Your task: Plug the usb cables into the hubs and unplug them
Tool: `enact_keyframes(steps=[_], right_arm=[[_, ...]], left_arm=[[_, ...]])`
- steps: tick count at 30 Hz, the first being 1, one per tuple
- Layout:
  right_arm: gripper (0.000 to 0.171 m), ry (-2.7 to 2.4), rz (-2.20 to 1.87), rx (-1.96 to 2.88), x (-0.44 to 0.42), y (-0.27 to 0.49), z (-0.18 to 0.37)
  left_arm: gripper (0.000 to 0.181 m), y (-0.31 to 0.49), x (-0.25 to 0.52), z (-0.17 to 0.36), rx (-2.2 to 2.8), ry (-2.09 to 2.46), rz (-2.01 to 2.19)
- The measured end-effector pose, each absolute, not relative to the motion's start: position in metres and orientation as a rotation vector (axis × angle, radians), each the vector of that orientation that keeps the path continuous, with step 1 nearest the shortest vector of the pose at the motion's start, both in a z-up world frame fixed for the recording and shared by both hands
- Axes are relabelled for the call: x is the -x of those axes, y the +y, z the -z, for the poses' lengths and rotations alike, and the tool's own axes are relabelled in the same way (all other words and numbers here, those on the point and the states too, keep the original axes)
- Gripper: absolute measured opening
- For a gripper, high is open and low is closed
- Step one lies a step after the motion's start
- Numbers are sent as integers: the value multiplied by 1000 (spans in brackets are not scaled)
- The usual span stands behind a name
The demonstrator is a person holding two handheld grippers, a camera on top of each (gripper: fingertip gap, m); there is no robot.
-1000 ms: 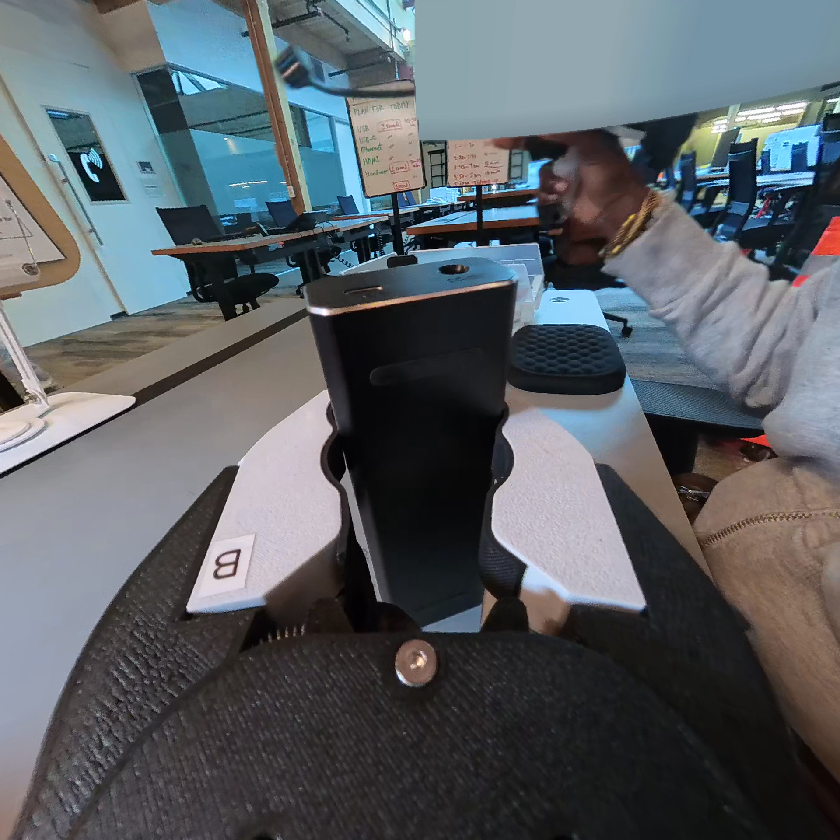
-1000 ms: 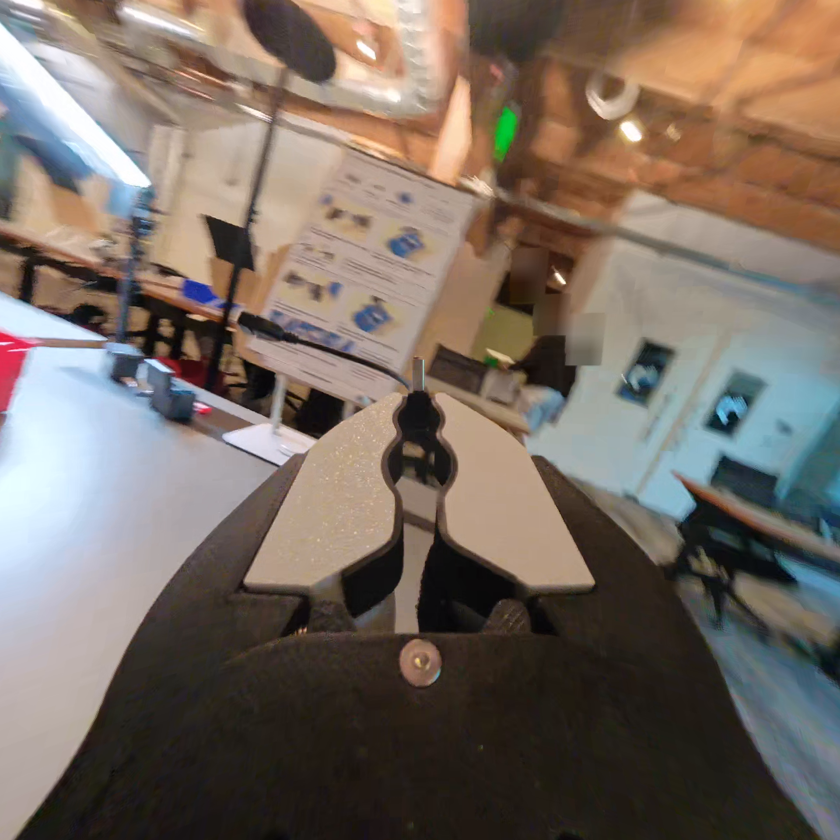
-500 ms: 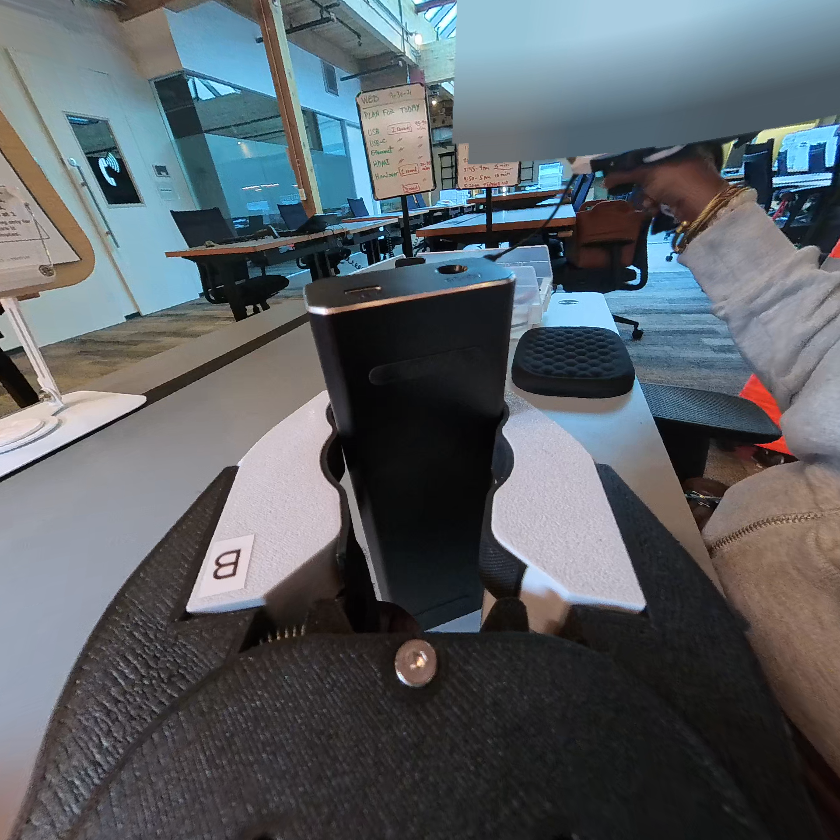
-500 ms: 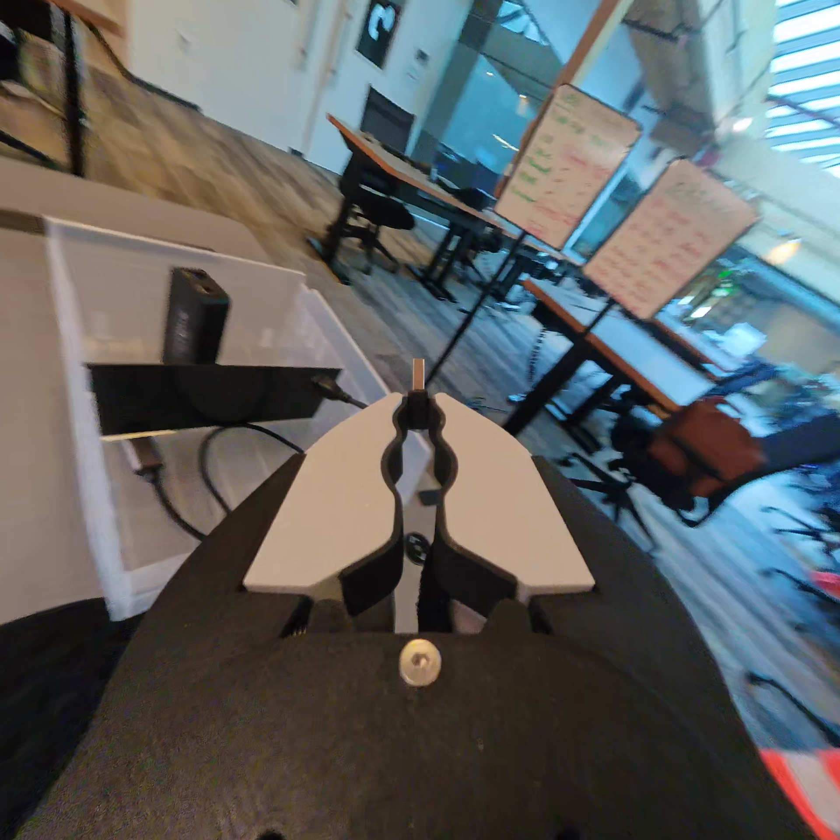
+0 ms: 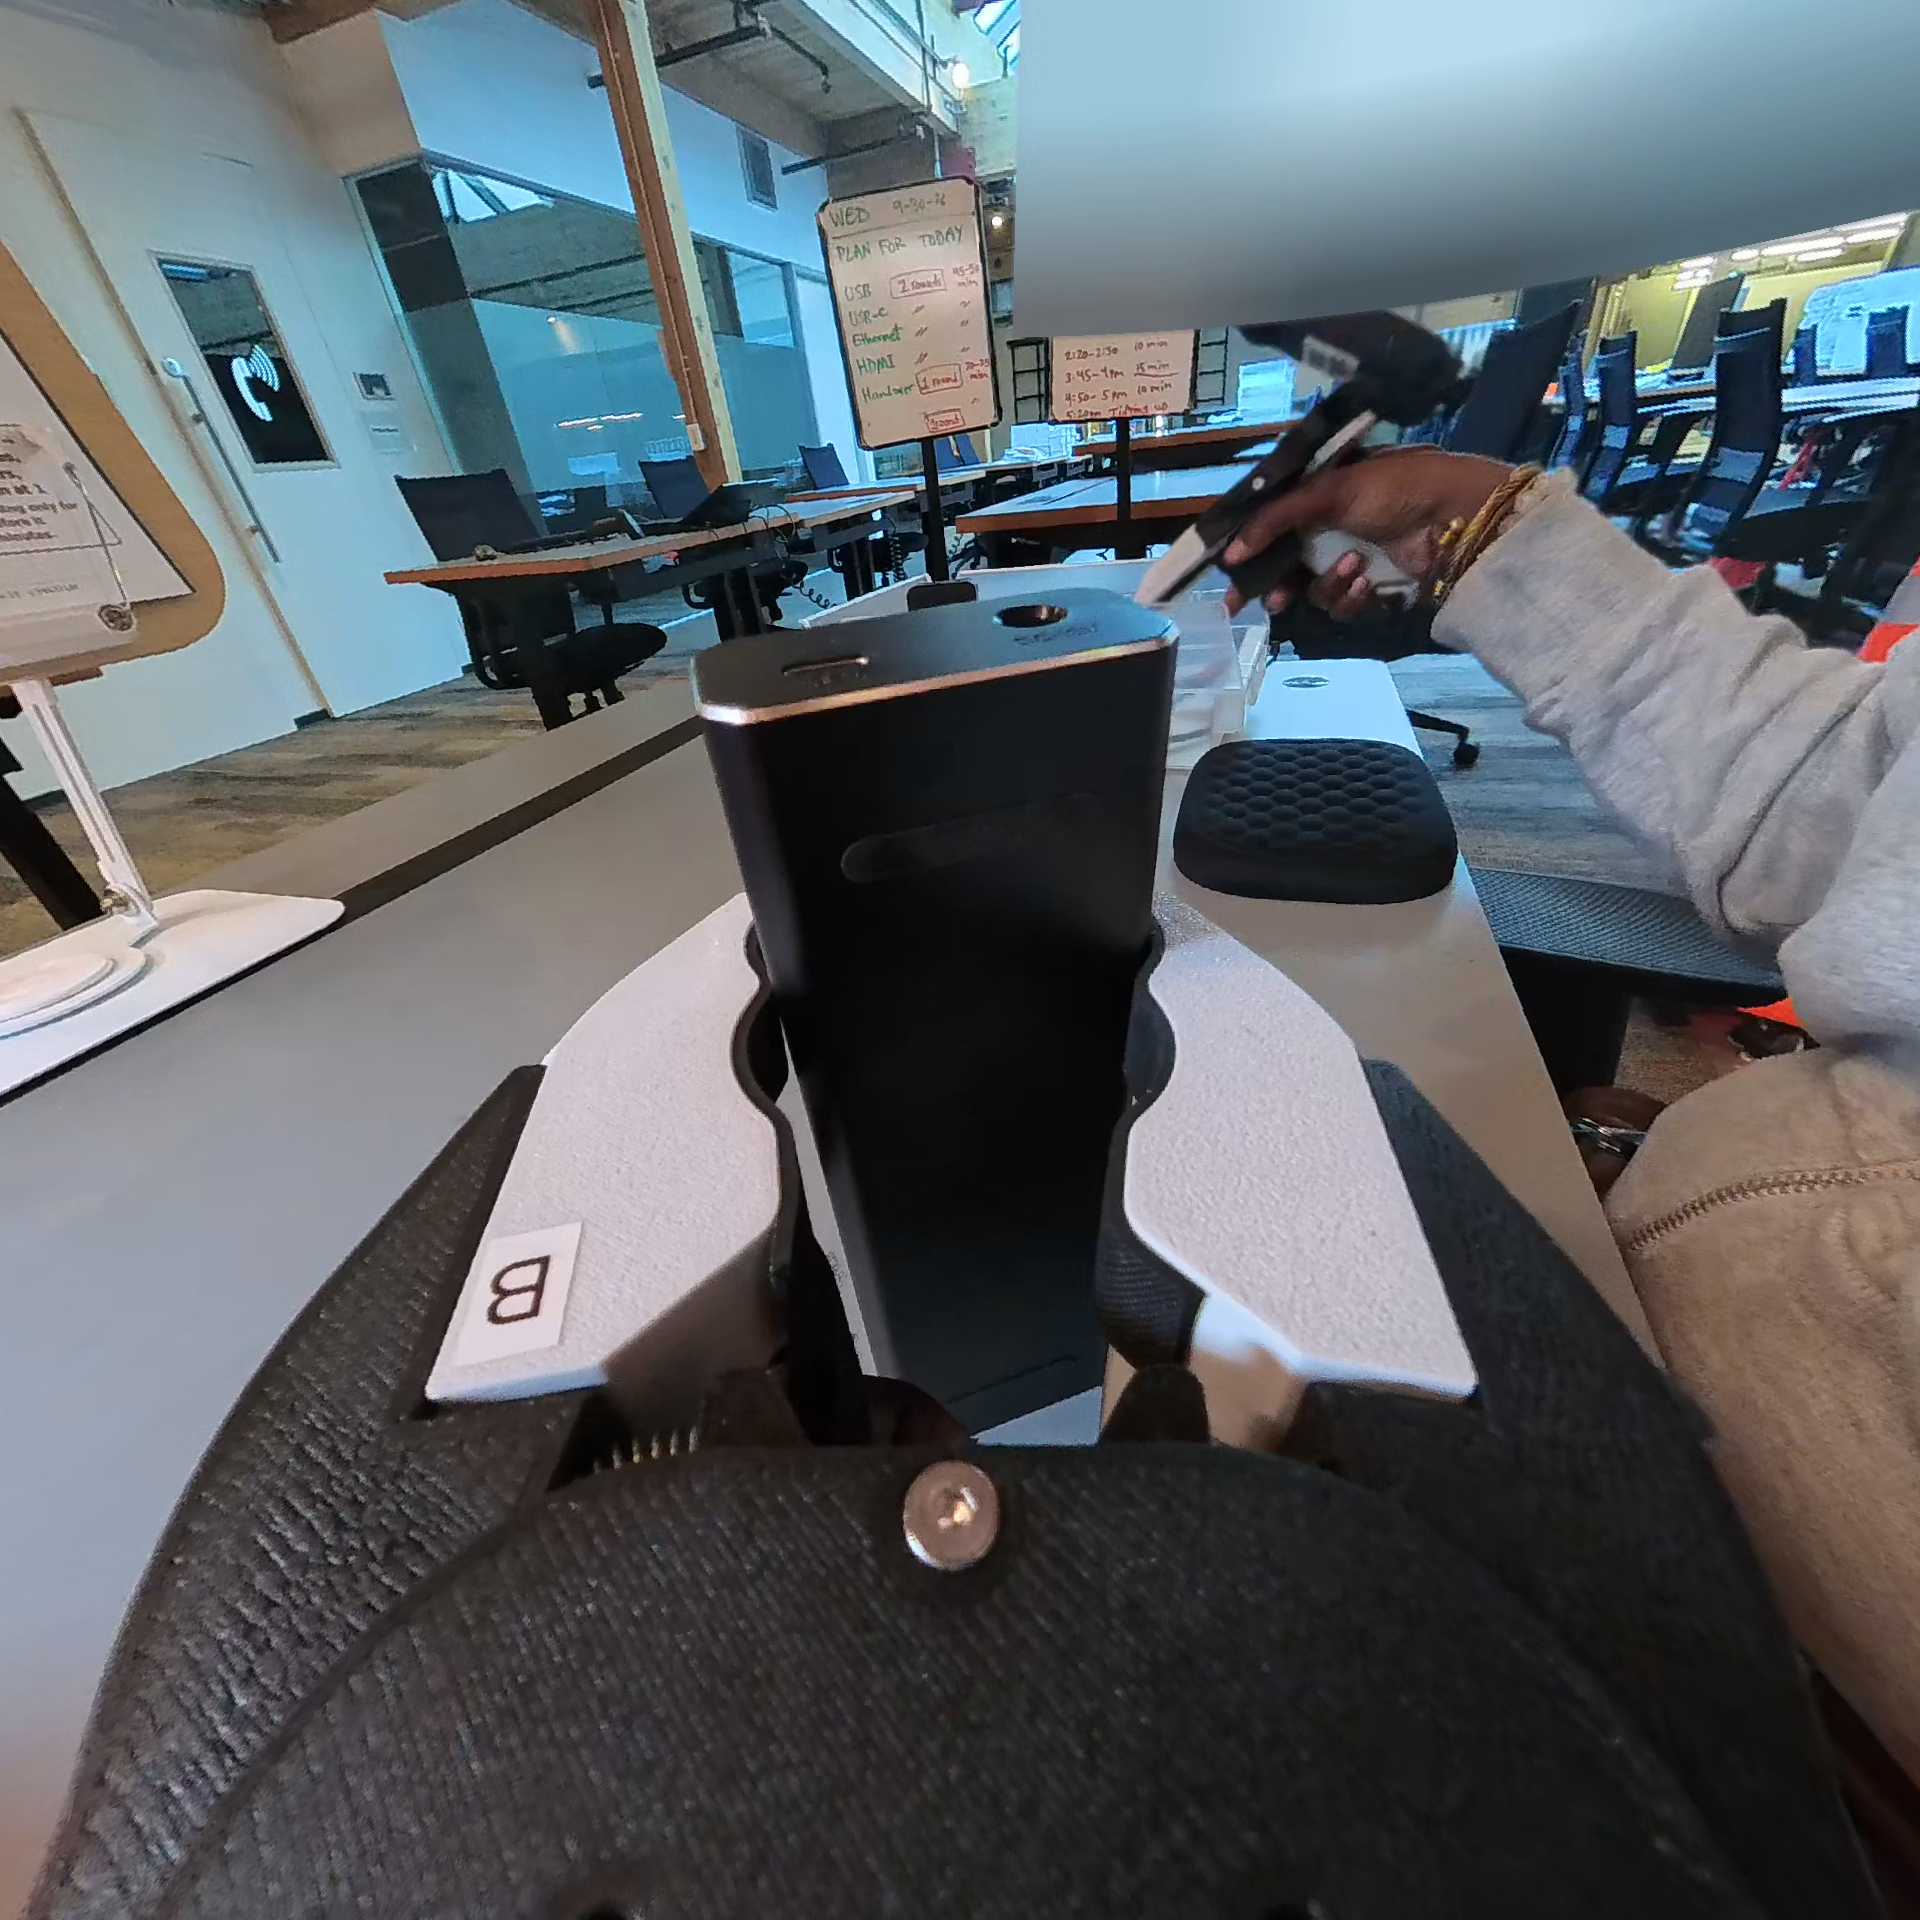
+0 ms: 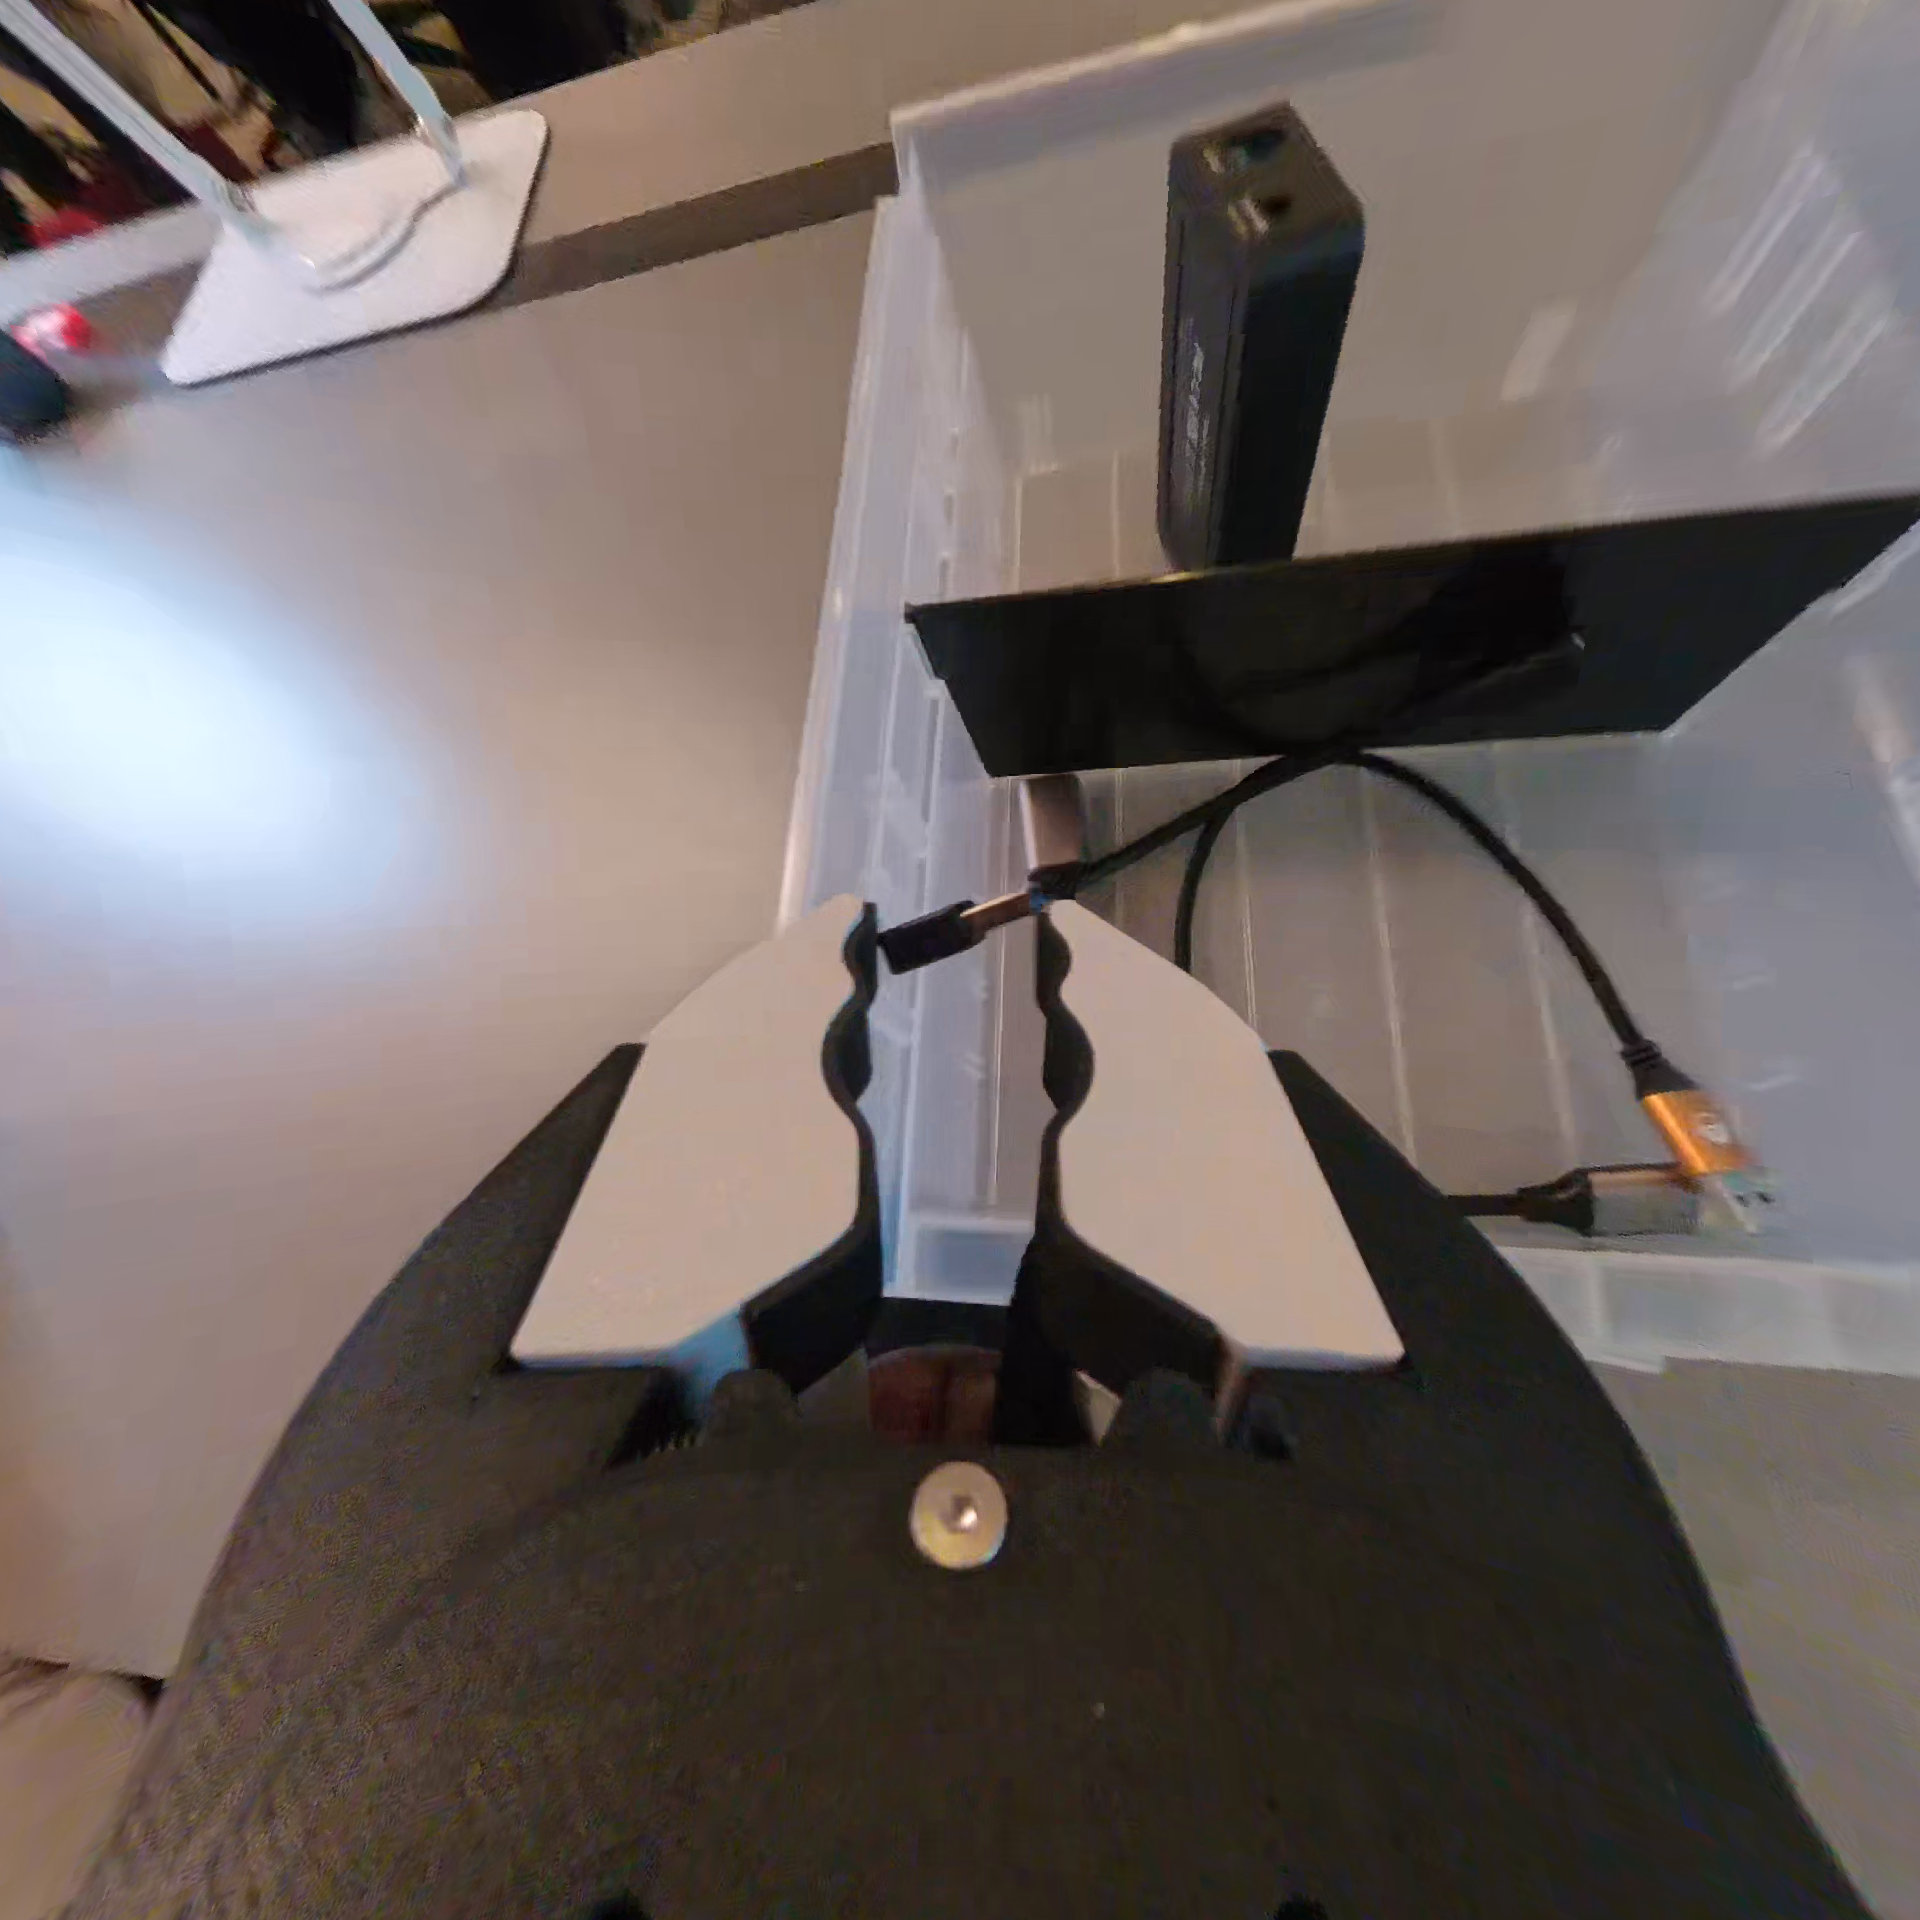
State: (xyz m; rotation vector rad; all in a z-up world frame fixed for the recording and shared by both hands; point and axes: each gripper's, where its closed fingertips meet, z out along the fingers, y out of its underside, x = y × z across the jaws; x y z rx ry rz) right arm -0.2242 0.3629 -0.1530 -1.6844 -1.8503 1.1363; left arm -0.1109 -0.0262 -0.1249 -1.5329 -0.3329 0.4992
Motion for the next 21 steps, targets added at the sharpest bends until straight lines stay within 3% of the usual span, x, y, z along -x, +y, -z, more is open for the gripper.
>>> enact_keyframes(steps=[5,9,15,21], right_arm=[[65,-1580,-1136,1666,225,390,136],[66,-1213,-1166,1348,210,399,64],[81,-1331,-1917,709,165,216,-1],[77,-1810,-2212,393,102,12,34]], left_arm=[[64,-26,112,125,1532,-334,-499],[64,-25,112,125,1533,-336,-509],[64,-25,114,125,1535,-332,-523],[64,-25,114,126,1535,-333,-540]])
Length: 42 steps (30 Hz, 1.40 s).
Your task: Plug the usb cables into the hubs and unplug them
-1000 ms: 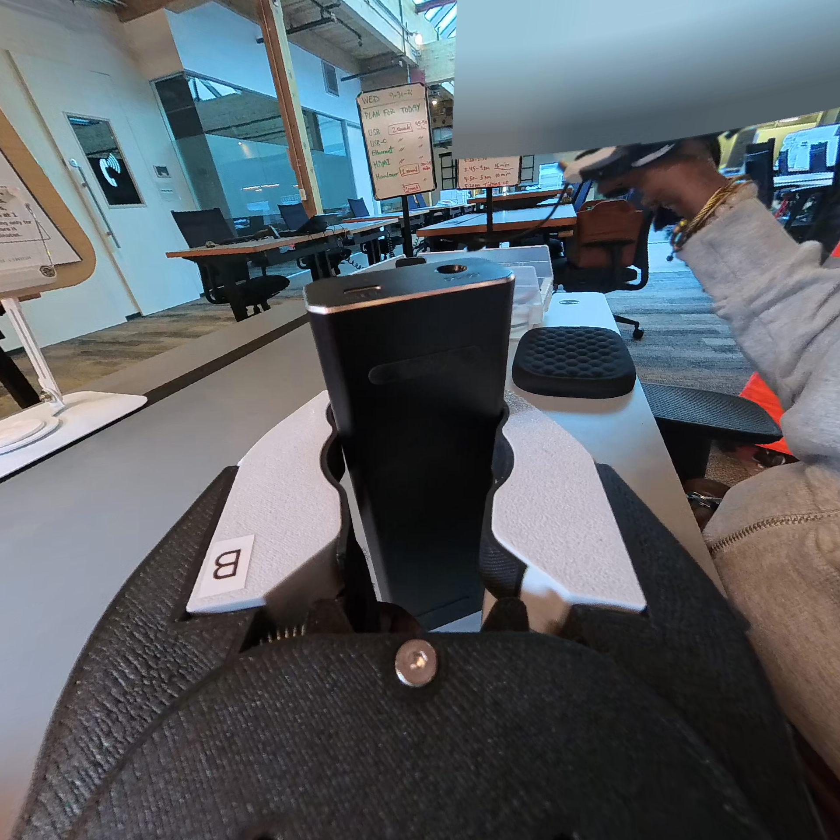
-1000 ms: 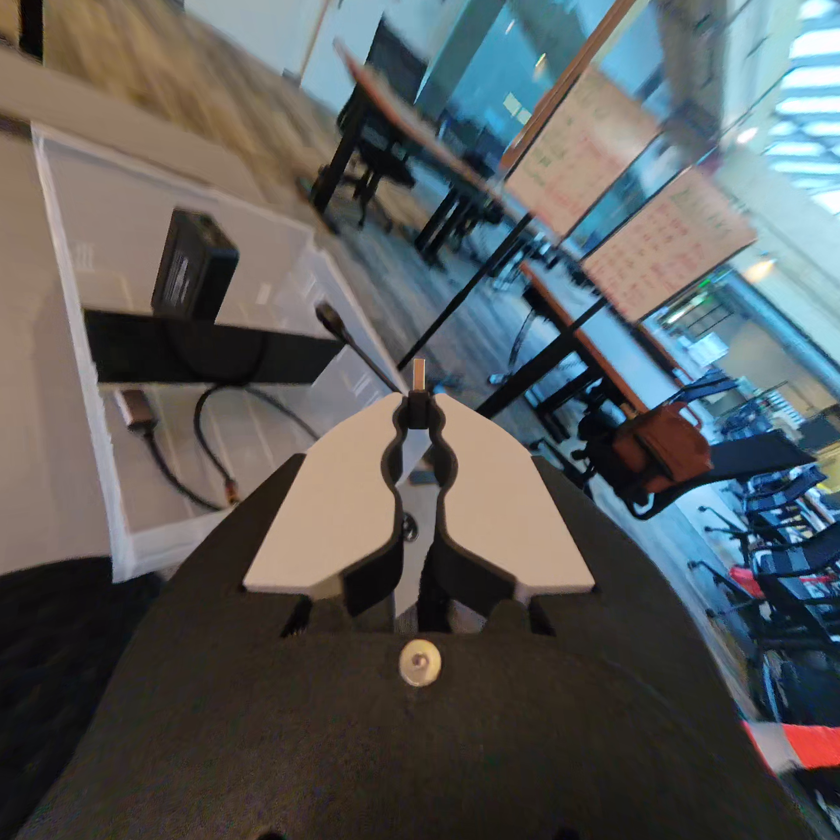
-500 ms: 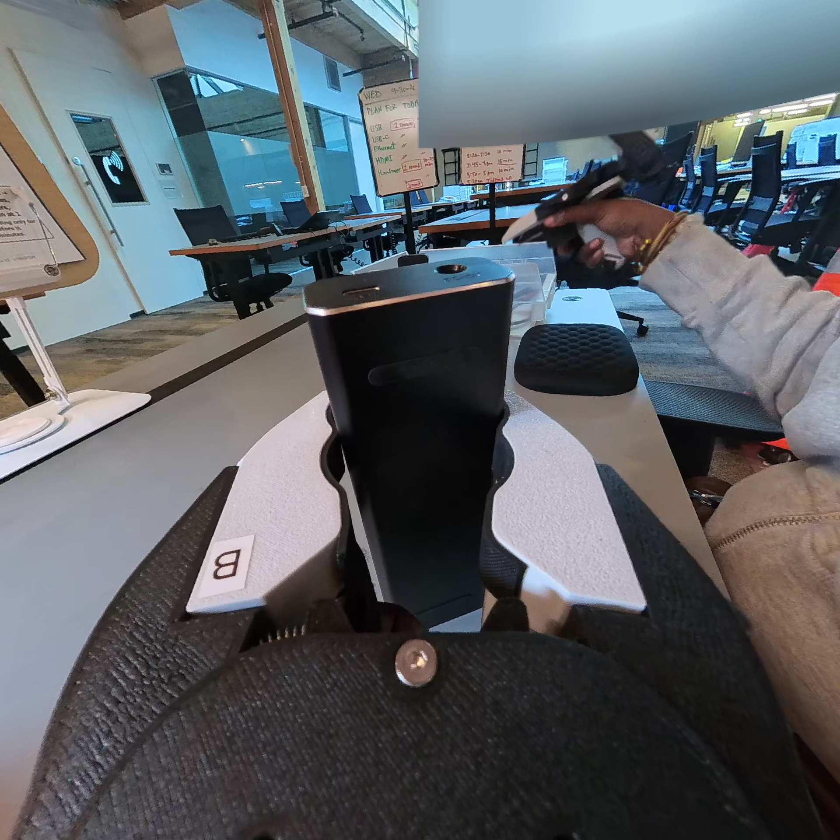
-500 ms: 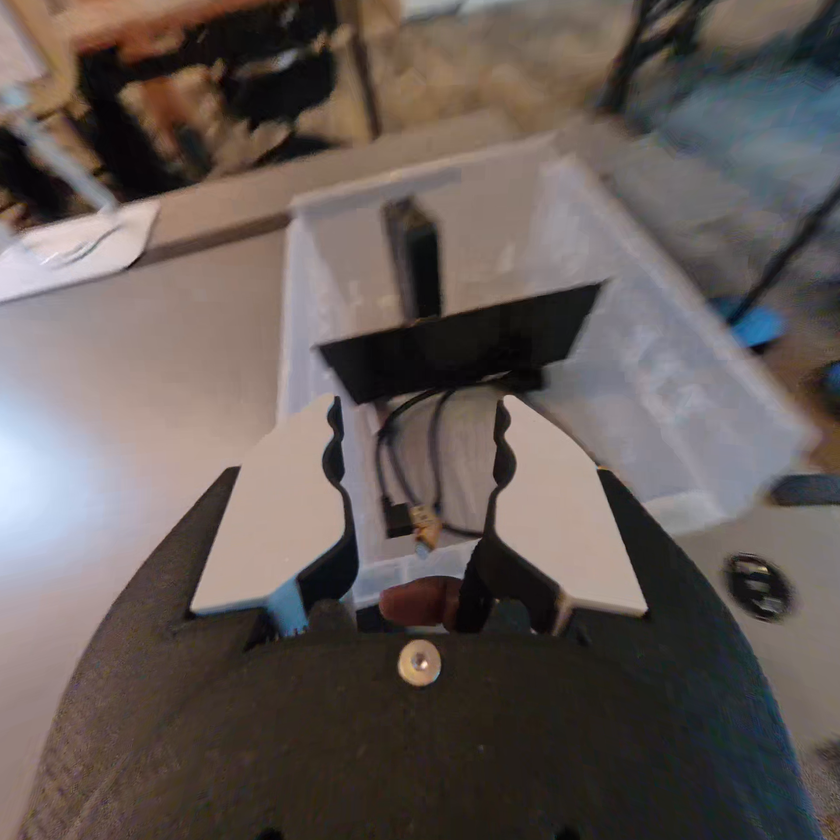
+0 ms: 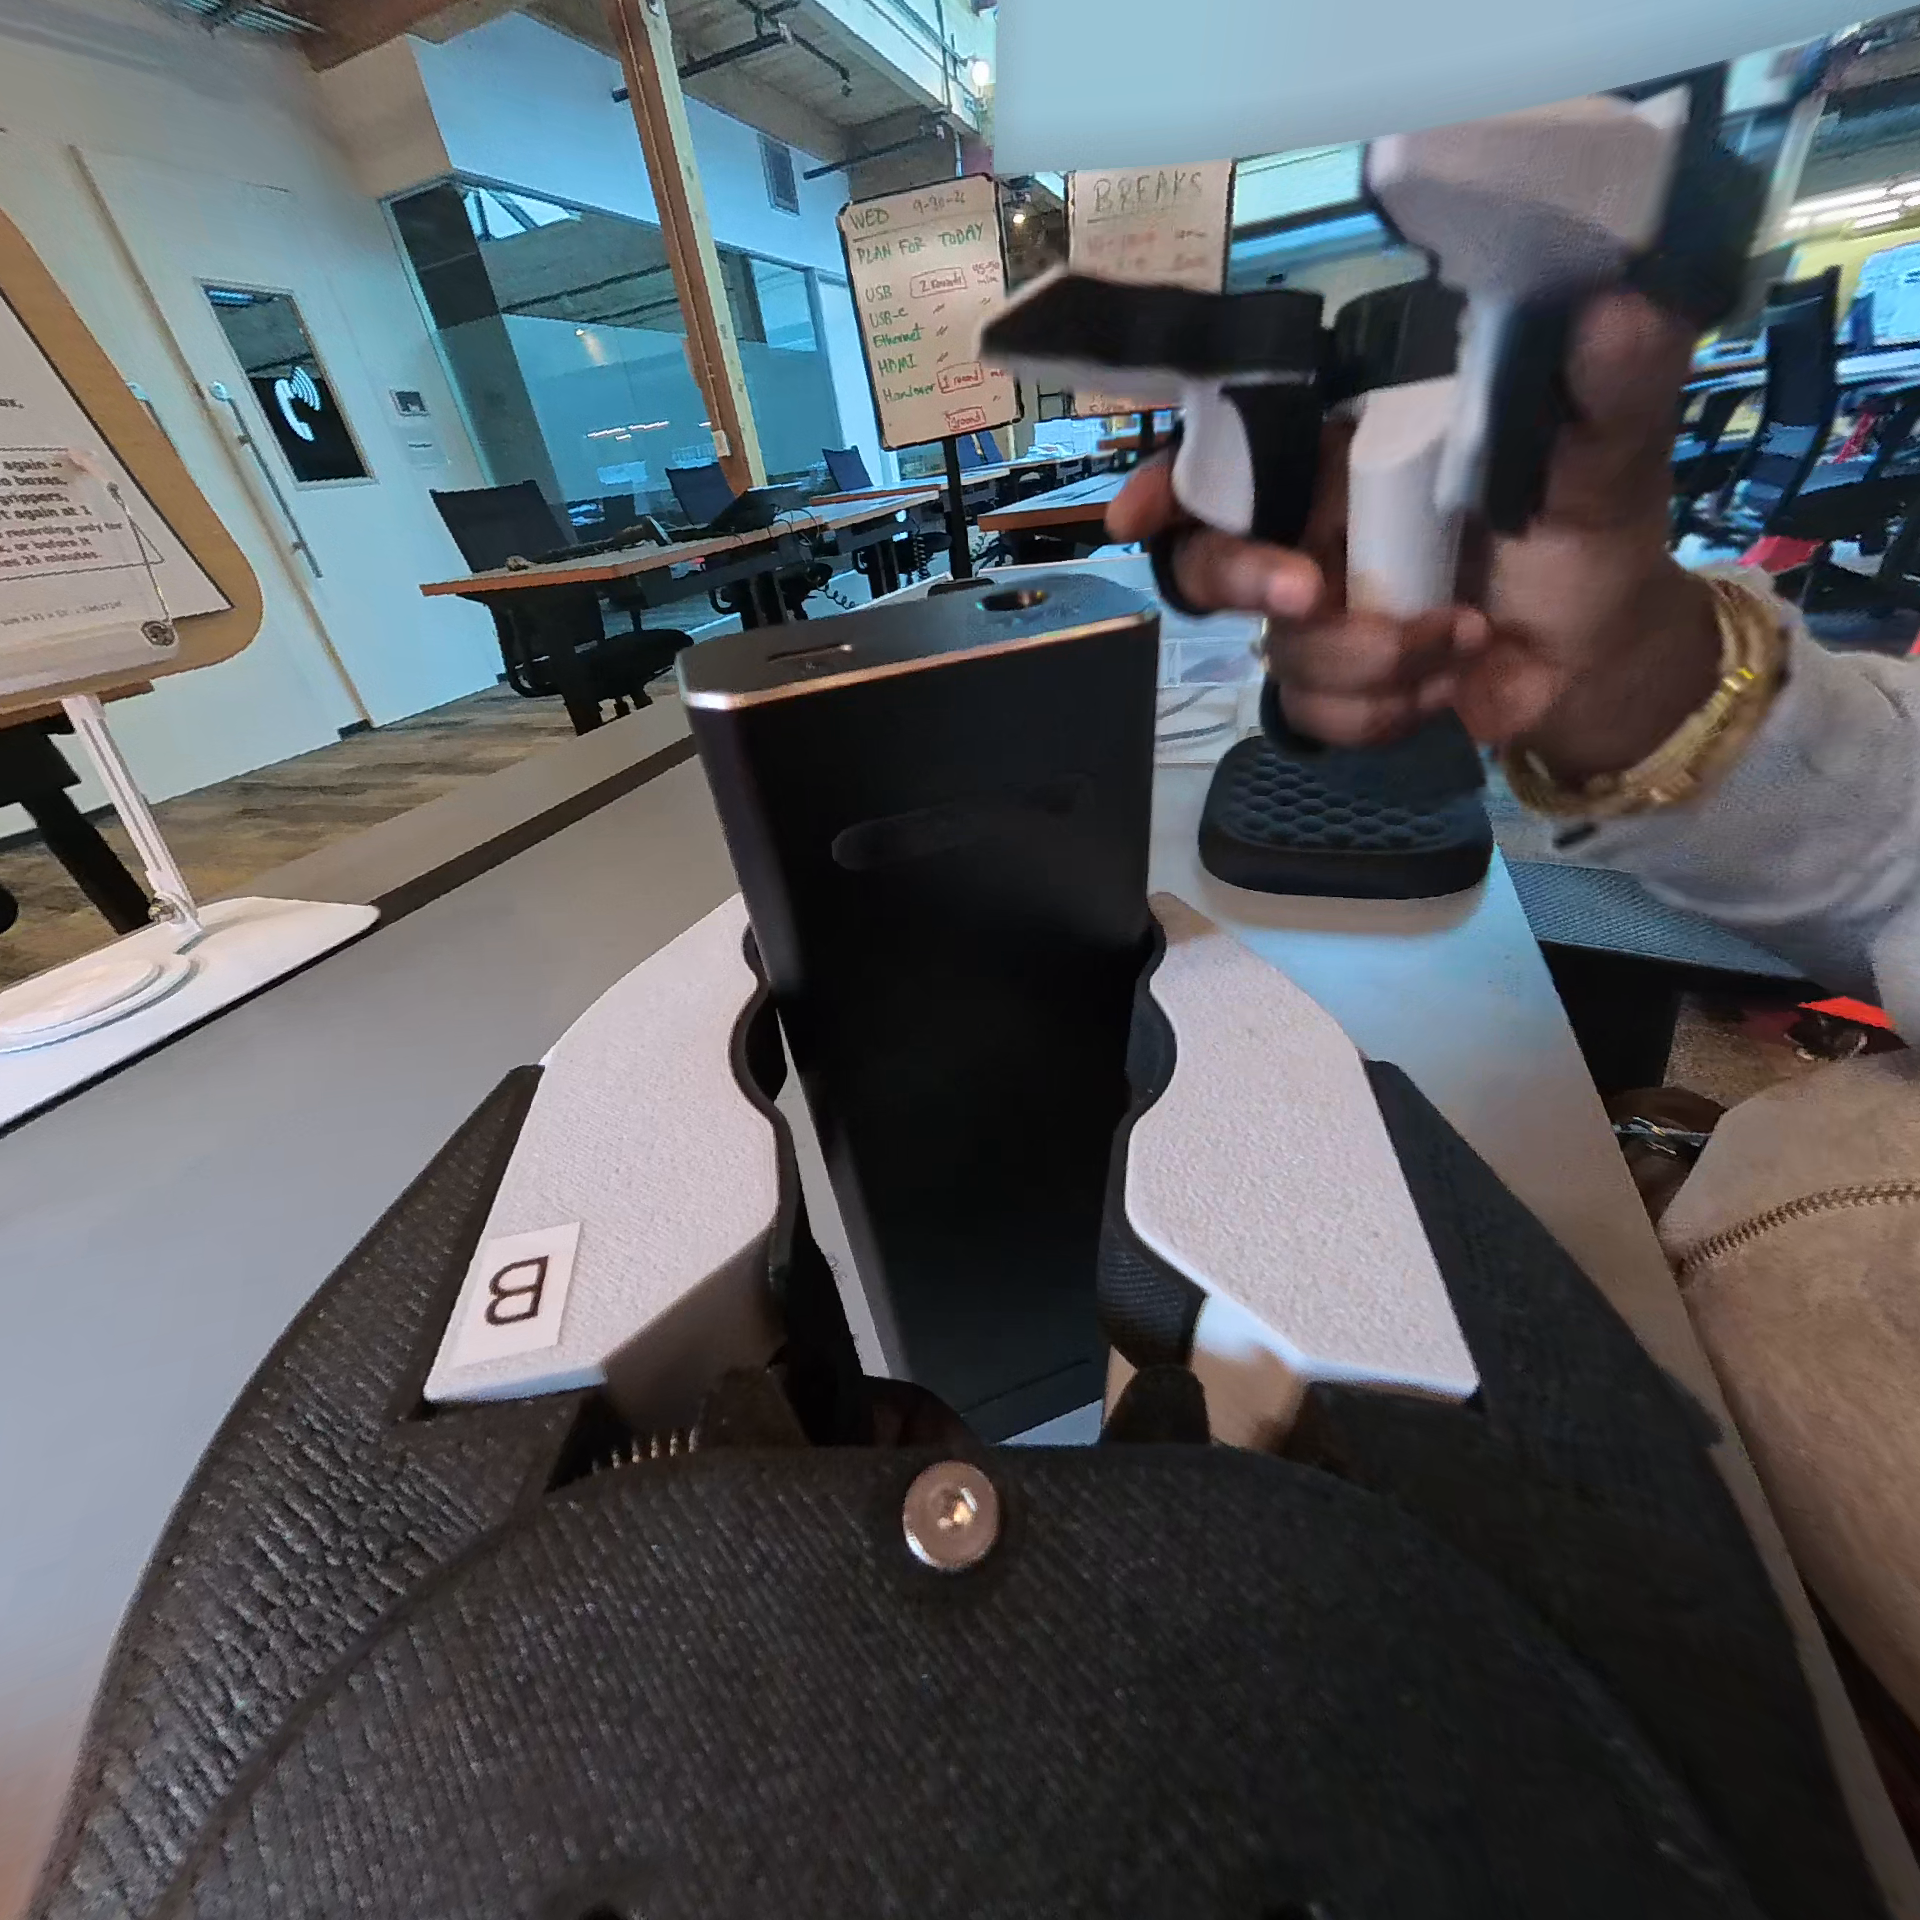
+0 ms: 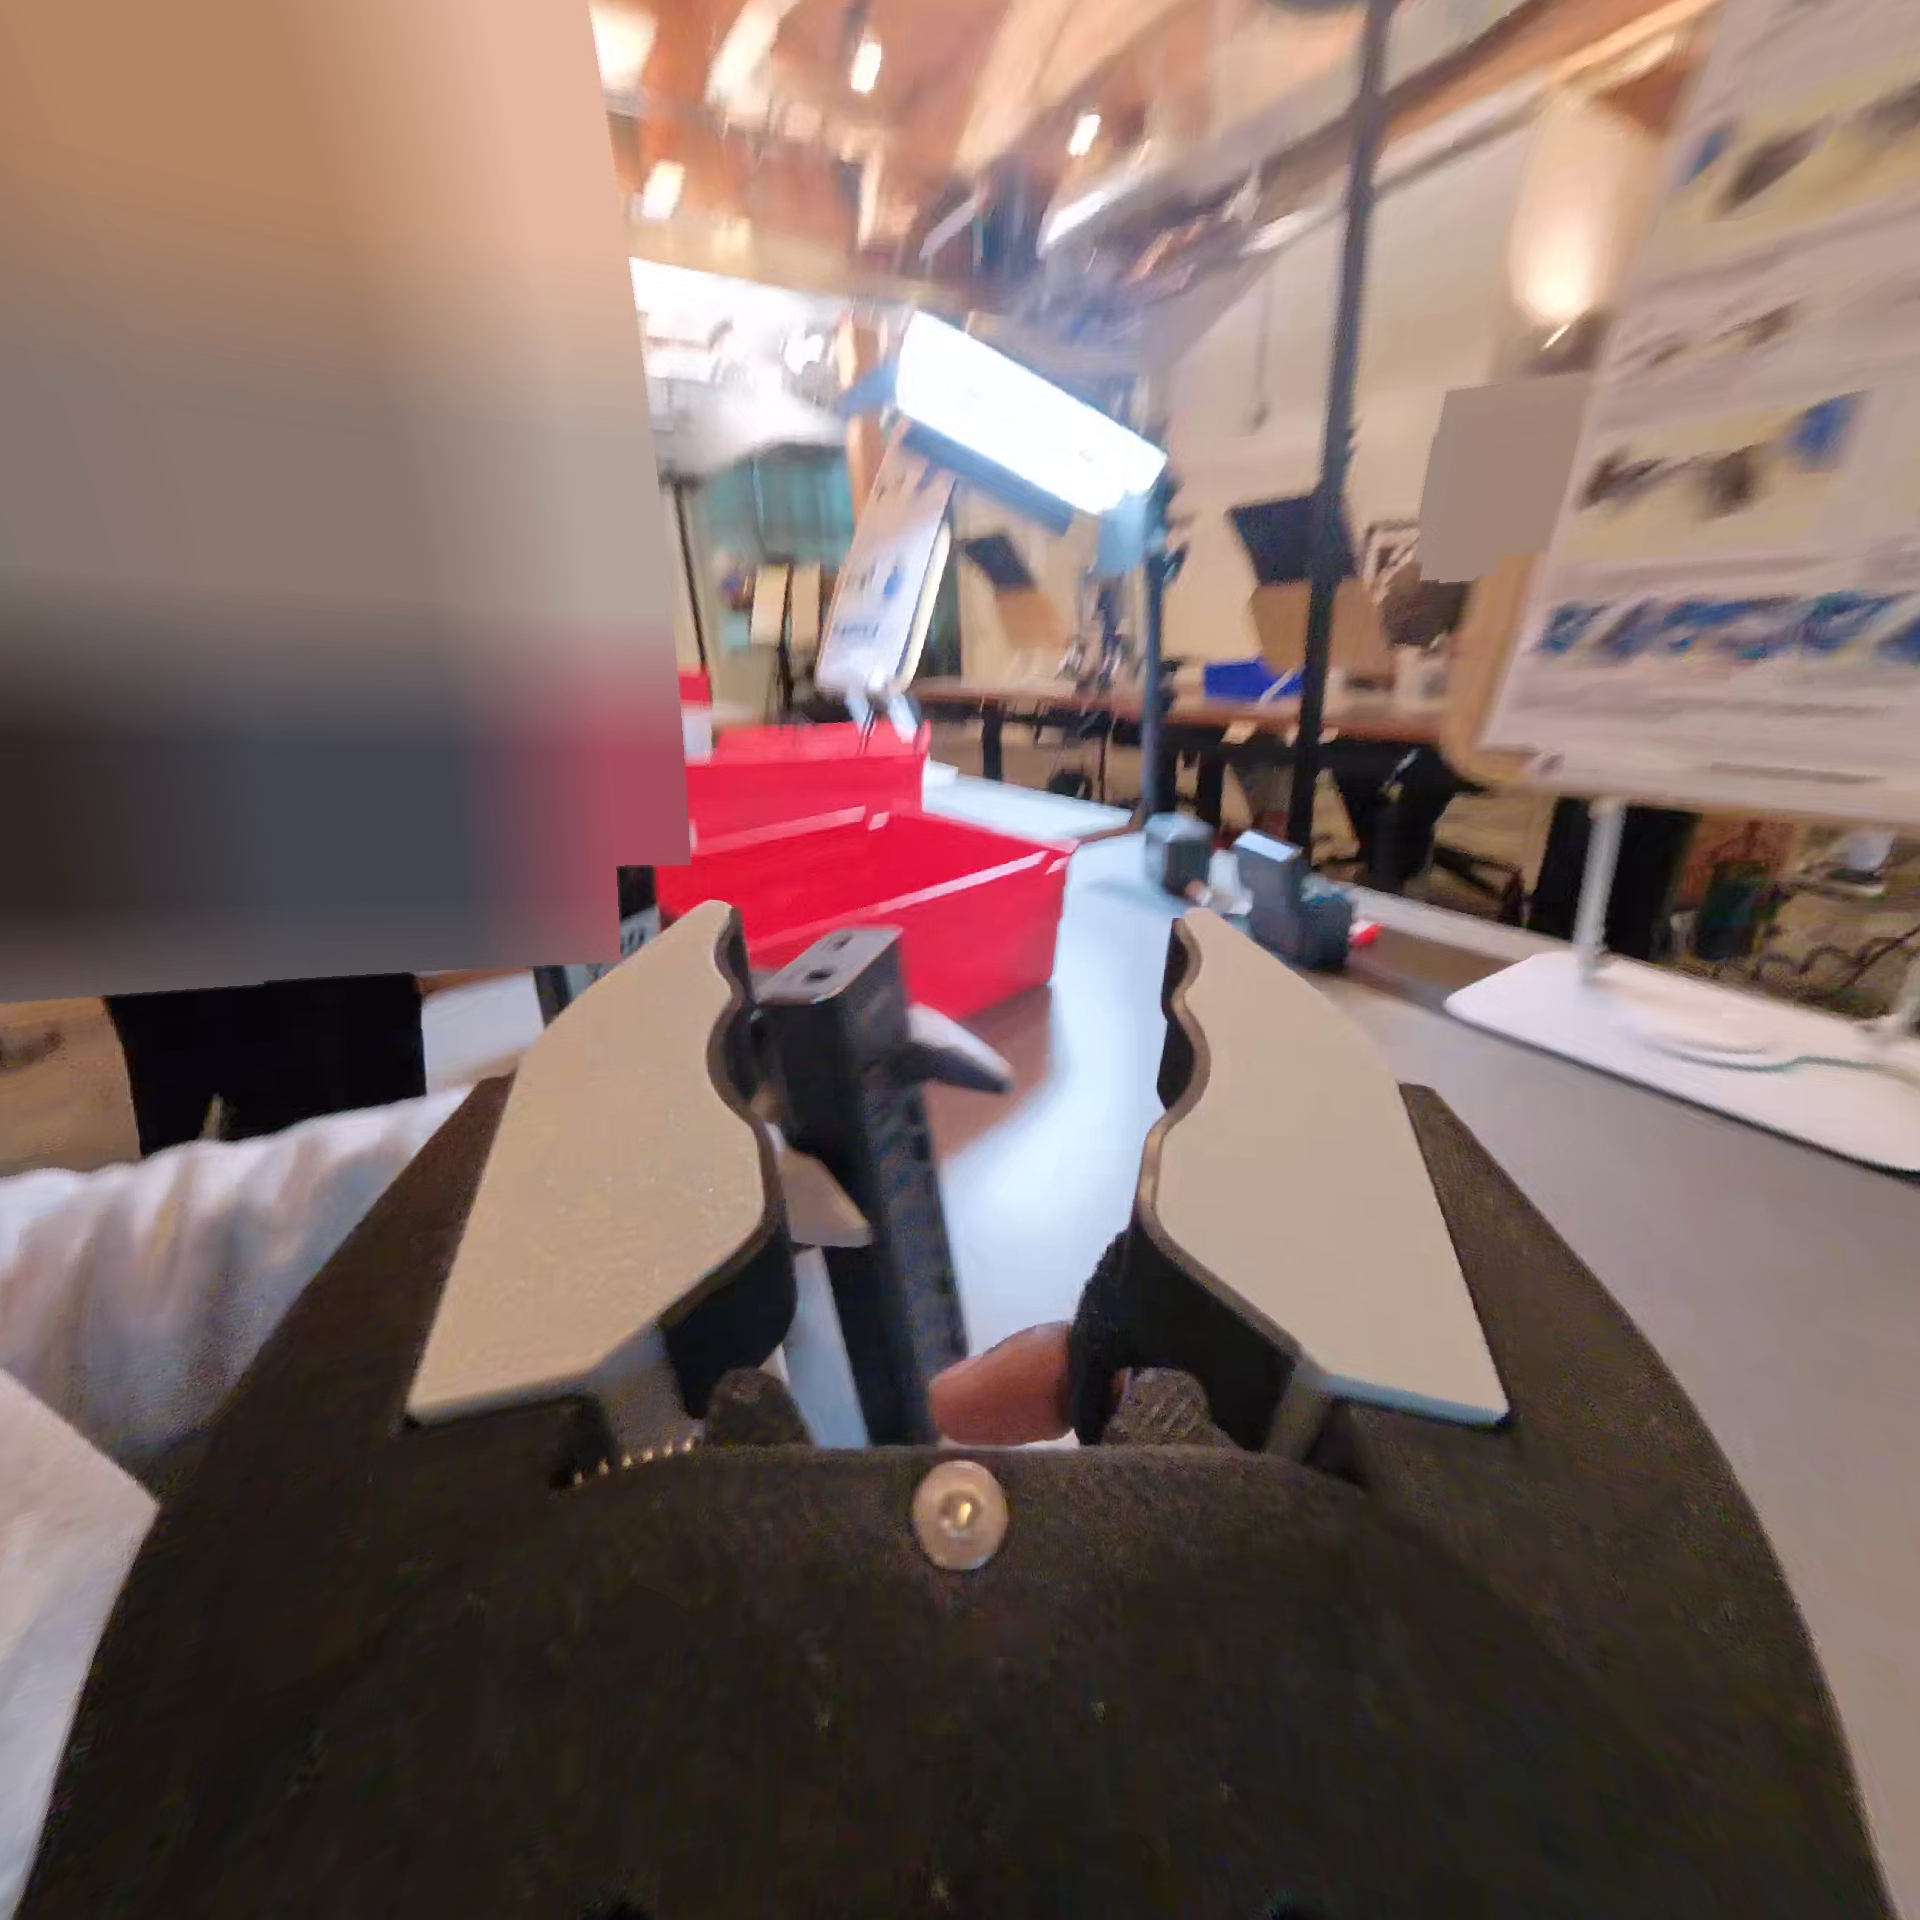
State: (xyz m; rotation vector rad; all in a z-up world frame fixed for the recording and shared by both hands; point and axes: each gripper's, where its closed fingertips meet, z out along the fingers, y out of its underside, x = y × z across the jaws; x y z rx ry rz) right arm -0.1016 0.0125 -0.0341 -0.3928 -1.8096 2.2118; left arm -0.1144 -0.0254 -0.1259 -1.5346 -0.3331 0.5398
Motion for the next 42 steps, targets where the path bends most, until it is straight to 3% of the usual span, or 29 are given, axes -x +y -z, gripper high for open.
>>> enact_keyframes(steps=[4,8,12,16,22,27,34,42], right_arm=[[73,-1891,-1918,299,93,-52,69],[32,-1951,-1660,273,105,-65,95],[29,-1931,-1713,298,113,-45,90],[28,-1693,-1730,433,149,28,43],[28,-1266,-1480,644,220,203,-42],[28,-1034,-1249,848,270,347,-71],[28,-1109,-1143,1150,365,449,-5],[28,-1279,-1049,1293,415,466,69]], left_arm=[[65,-26,116,128,1558,-335,-598],[69,-27,118,131,1600,-316,-670],[90,-33,117,114,1486,-338,-664],[104,-63,122,80,1217,-426,-677],[104,-92,123,58,985,-463,-710],[104,-80,126,68,1081,-431,-750],[103,-63,127,83,1201,-386,-752],[100,-68,132,85,1196,-417,-749]])
